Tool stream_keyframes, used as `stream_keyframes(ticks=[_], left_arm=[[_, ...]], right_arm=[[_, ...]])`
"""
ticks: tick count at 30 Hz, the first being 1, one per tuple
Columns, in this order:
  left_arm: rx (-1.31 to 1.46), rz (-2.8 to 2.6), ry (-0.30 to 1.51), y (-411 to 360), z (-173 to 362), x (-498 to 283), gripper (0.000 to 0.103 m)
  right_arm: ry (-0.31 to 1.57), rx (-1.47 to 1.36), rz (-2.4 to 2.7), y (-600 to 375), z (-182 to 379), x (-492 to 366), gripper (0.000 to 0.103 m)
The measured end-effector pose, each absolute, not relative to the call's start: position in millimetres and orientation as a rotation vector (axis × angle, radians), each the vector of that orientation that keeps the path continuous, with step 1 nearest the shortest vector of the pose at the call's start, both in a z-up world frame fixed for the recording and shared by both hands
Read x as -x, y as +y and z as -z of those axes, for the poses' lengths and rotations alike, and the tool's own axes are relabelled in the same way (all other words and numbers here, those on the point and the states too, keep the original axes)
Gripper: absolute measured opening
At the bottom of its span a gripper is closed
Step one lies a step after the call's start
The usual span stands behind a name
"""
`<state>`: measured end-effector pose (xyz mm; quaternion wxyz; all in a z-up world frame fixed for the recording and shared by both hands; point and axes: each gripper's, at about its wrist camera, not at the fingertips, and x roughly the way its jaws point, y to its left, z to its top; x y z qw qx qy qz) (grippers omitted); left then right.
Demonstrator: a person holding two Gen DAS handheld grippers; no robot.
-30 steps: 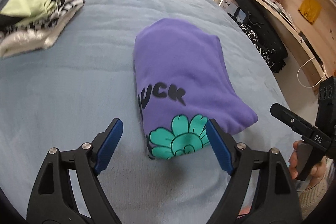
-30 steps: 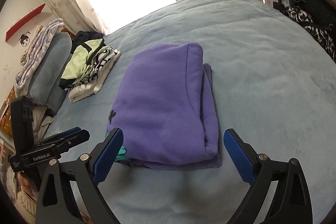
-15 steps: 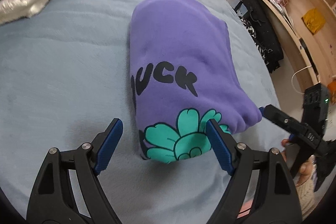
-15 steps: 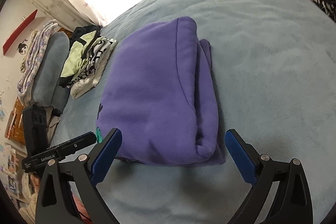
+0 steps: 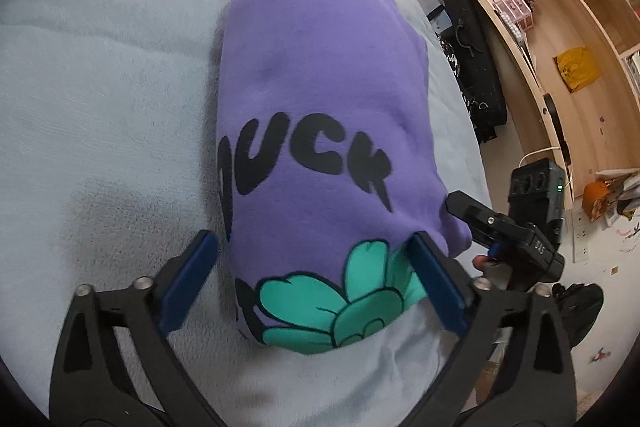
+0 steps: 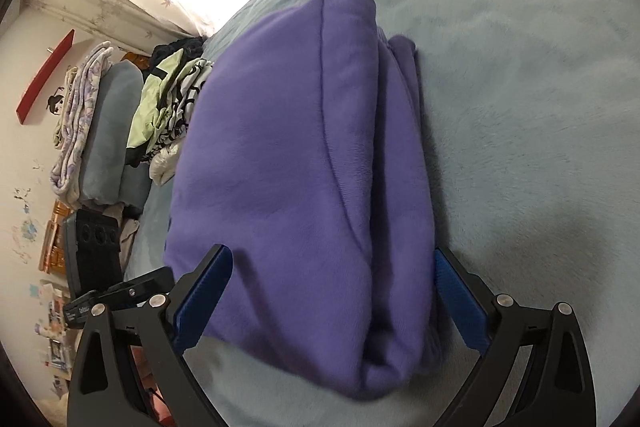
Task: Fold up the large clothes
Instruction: 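Slide both open tools under the folded hoodie ends, then close both tools on the folded hoodie and lift it off the bed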
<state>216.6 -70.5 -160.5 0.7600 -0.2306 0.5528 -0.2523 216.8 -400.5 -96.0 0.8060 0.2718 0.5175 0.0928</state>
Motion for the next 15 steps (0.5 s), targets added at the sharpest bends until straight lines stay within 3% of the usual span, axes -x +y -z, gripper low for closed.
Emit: stream_keyframes(ticks=[15], left_arm=[[0.691,0.689,1.241,-101.2,216.3,-264.1,0.103]], right_arm=[[1.166,-0.668,-0.276,-412.6,154.2,-264.1,0.103]])
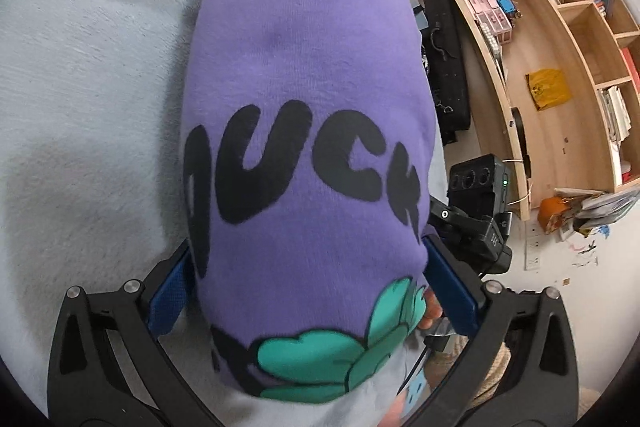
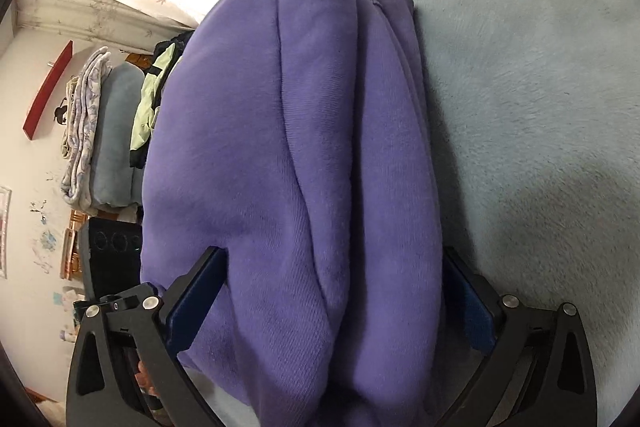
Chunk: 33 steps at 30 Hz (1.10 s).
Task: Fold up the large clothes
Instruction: 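Close both tools on the folded hoodie and lift it off the bed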
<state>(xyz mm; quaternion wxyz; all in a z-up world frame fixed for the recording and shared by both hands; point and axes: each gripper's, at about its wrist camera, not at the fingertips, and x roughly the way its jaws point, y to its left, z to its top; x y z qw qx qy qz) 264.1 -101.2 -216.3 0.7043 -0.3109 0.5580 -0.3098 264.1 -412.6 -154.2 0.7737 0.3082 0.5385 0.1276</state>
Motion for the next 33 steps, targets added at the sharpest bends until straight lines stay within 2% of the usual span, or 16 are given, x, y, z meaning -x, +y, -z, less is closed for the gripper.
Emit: stream_keyframes(ticks=[11,12,13,15,16,19,22,33], left_arm=[[0.687,0.66,1.26,-139.9,232.1,-299.8,0.103],[0.677,0.65,1.258,-142.4,230.5,-300.7,0.103],[0.661,0.637,1.256,-145.8,227.9,-300.7,0.103],[0.593,0.611,1.256,-152.7,220.9,-297.6,0.102],[0.567,0.604,1.253,-157.1,218.0,-295.9,0.1],[0.508,0.592,1.236,-170.2,207.5,-298.3,0.096],[0.456,0.589,1.214,-179.5,197.0,-299.5,0.093],[0.321,0.564,1.111,-197.1,144.3,-301.2,0.093]], right_arm=[[1.105,-0.662,-0.285,-415.2,161.9,-268.6,0.103],[1.096,-0.662,-0.291,-415.5,160.8,-266.5,0.098],[1.084,-0.67,-0.318,-414.6,159.5,-266.3,0.086],[1.069,-0.679,-0.34,-412.2,157.1,-261.0,0.073],[1.059,-0.671,-0.343,-411.8,154.8,-260.3,0.063],[1.019,-0.622,-0.344,-407.0,146.2,-258.0,0.052],[0.98,-0.541,-0.329,-393.1,136.2,-258.0,0.05],[0.889,-0.468,-0.335,-360.2,119.2,-245.4,0.049]])
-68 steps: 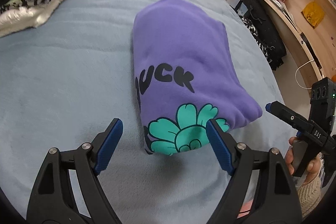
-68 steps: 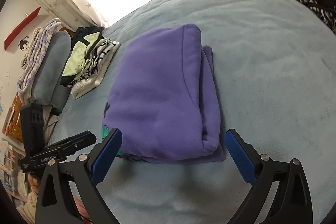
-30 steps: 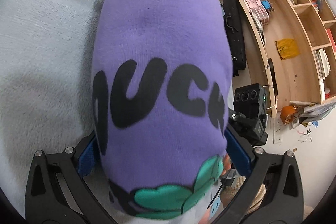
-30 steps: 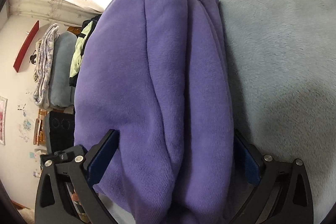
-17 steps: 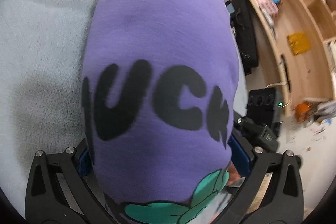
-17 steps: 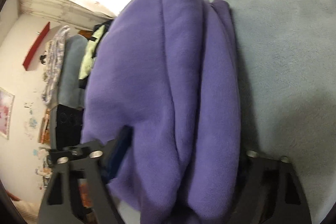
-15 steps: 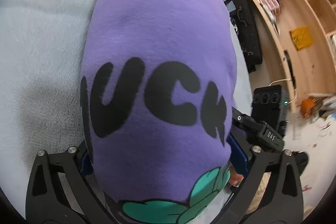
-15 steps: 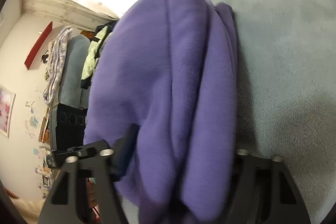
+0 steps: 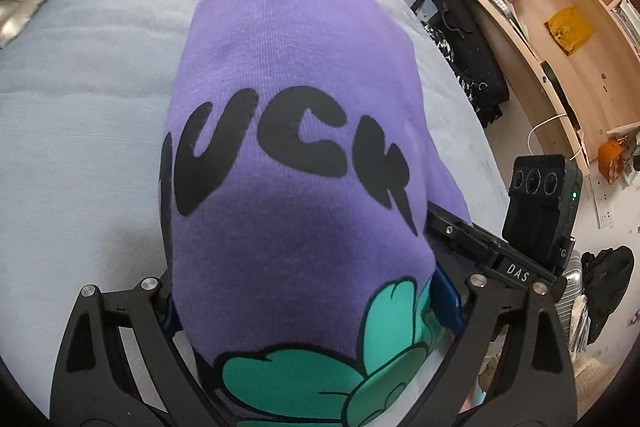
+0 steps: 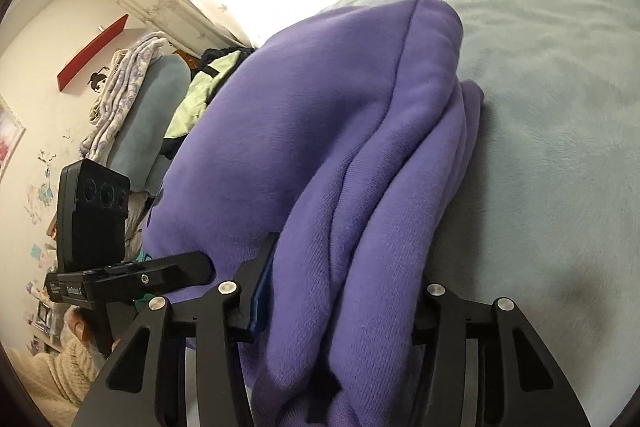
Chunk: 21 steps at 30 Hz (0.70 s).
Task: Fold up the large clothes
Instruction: 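Close both tools on the folded hoodie and lift it off the bed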
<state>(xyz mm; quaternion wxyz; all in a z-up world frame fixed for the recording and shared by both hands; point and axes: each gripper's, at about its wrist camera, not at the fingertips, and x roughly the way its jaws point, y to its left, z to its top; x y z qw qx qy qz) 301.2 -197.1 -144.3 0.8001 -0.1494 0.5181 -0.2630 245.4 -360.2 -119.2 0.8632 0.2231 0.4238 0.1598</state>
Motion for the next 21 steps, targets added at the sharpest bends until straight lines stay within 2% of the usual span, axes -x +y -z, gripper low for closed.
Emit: stream_keyframes(ticks=[10,16,21], left_arm=[[0.358,0.545,1.016,-161.8,93.3,-257.7,0.092],[0.368,0.527,0.908,-104.2,40.4,-232.2,0.092],[0.371,0.496,0.822,-35.6,-16.5,-241.4,0.092]], right_arm=[[0.805,-0.396,-0.407,-308.9,79.2,-234.8,0.049],[0.735,-0.343,-0.474,-260.7,45.0,-243.7,0.049],[0.683,-0.318,-0.54,-205.7,17.1,-283.0,0.049]])
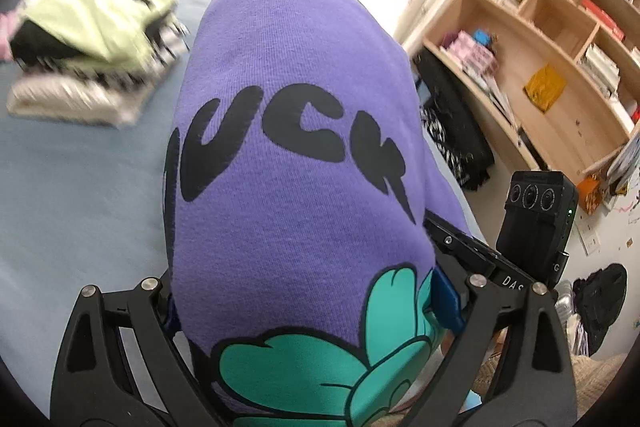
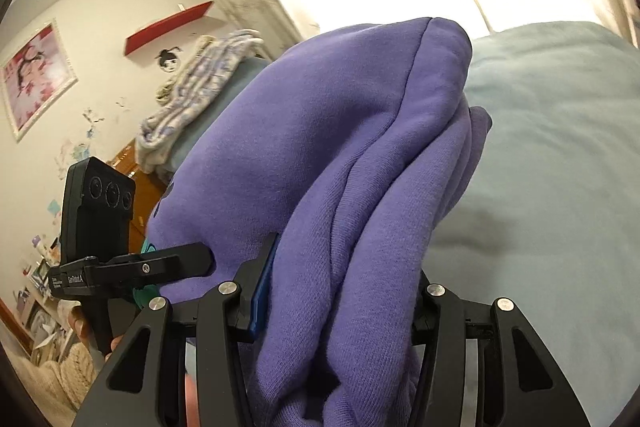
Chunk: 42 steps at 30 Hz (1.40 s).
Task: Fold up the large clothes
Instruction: 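Close both tools on the folded hoodie and lift it off the bed, then place the held hoodie on top of the clothes stack and open both tools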
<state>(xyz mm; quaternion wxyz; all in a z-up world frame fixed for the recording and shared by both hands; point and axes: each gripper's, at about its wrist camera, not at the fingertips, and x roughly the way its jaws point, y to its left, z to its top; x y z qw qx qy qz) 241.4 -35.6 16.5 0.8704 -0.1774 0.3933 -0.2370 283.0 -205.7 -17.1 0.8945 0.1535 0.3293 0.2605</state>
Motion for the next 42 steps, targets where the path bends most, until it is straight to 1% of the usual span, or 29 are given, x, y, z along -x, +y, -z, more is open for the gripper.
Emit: stream_keyframes(ticks=[4,9,14,17,20,22,24,26,27,28,29,30,31,37,42], left_arm=[[0.364,0.475,0.779,25.8,-53.0,-273.3,0.092],[0.326,0.45,0.727,97.9,-94.2,-350.0,0.092],[0.293,0.409,0.706,177.3,-116.2,-444.2,0.092],[0.289,0.398,0.694,234.6,-112.1,-493.3,0.092],[0.287,0.393,0.694,282.6,-94.8,-536.0,0.092],[0.303,0.397,0.72,314.0,-69.5,-565.2,0.092],[0.342,0.4,0.773,333.4,-38.7,-587.3,0.092],[0.393,0.379,0.865,351.2,4.8,-607.4,0.093],[0.401,0.385,0.854,356.5,16.7,-609.5,0.094],[0.401,0.395,0.826,361.8,20.2,-607.5,0.095],[0.404,0.406,0.806,363.1,21.2,-607.8,0.095],[0.412,0.424,0.799,366.5,20.8,-606.0,0.095],[0.412,0.432,0.803,368.5,24.1,-602.1,0.095],[0.392,0.368,0.802,377.6,17.9,-573.7,0.095],[0.343,0.268,0.739,378.9,-12.1,-528.5,0.095]], right_arm=[[0.646,-0.299,-0.593,-151.6,0.1,-334.2,0.049],[0.602,-0.312,-0.632,-92.6,-5.4,-434.0,0.049],[0.575,-0.346,-0.636,-37.4,18.6,-549.9,0.049],[0.56,-0.36,-0.62,-7.6,38.2,-622.3,0.049],[0.57,-0.386,-0.597,11.8,74.5,-685.1,0.049],[0.611,-0.411,-0.57,32.6,108.2,-723.5,0.049],[0.695,-0.441,-0.528,52.5,154.7,-764.5,0.049],[0.784,-0.449,-0.498,60.8,199.8,-796.8,0.052],[0.784,-0.46,-0.503,58.1,211.0,-801.3,0.057],[0.783,-0.468,-0.508,55.8,219.9,-804.4,0.066],[0.786,-0.471,-0.507,53.0,224.2,-807.0,0.07],[0.795,-0.462,-0.5,48.2,222.7,-800.9,0.079],[0.802,-0.452,-0.496,43.8,218.9,-794.3,0.083],[0.801,-0.393,-0.476,13.5,207.2,-760.1,0.085],[0.806,-0.327,-0.407,-10.4,210.7,-734.5,0.085]])
